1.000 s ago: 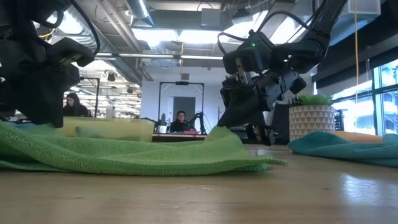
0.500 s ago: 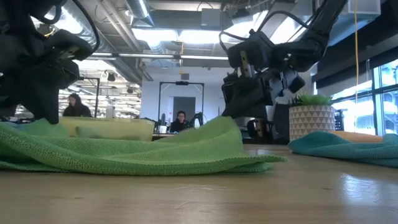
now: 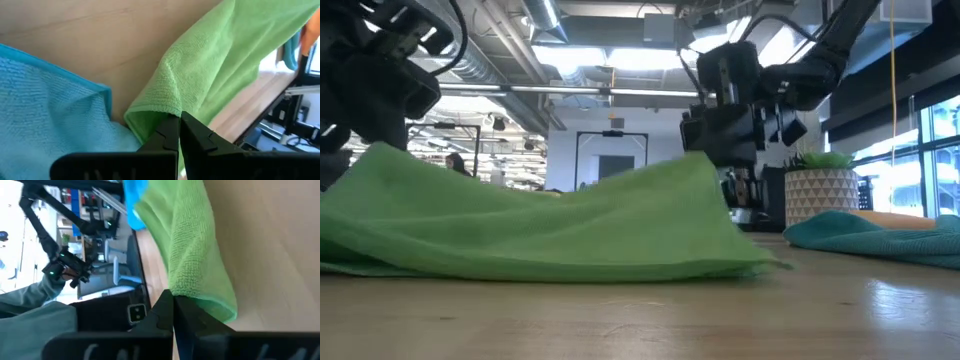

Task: Fold microfiber towels
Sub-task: Fold the green towel

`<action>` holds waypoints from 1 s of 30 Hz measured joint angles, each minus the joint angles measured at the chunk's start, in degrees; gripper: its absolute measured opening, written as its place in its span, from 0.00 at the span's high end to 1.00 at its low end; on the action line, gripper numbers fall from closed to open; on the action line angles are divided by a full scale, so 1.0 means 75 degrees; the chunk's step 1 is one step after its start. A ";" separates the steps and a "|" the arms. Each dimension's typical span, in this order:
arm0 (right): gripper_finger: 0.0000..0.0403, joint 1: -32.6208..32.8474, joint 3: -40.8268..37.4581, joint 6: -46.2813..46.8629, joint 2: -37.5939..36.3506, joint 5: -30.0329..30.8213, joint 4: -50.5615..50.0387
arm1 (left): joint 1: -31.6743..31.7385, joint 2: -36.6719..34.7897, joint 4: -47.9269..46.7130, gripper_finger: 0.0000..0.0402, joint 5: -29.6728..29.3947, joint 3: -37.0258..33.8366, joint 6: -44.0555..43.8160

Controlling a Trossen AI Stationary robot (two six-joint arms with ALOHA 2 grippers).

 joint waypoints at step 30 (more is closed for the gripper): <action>1.00 -0.0564 0.0000 -0.2043 -0.2395 0.1669 -0.2935 | -0.0140 -0.0209 0.0076 1.00 -0.1933 0.0000 0.0590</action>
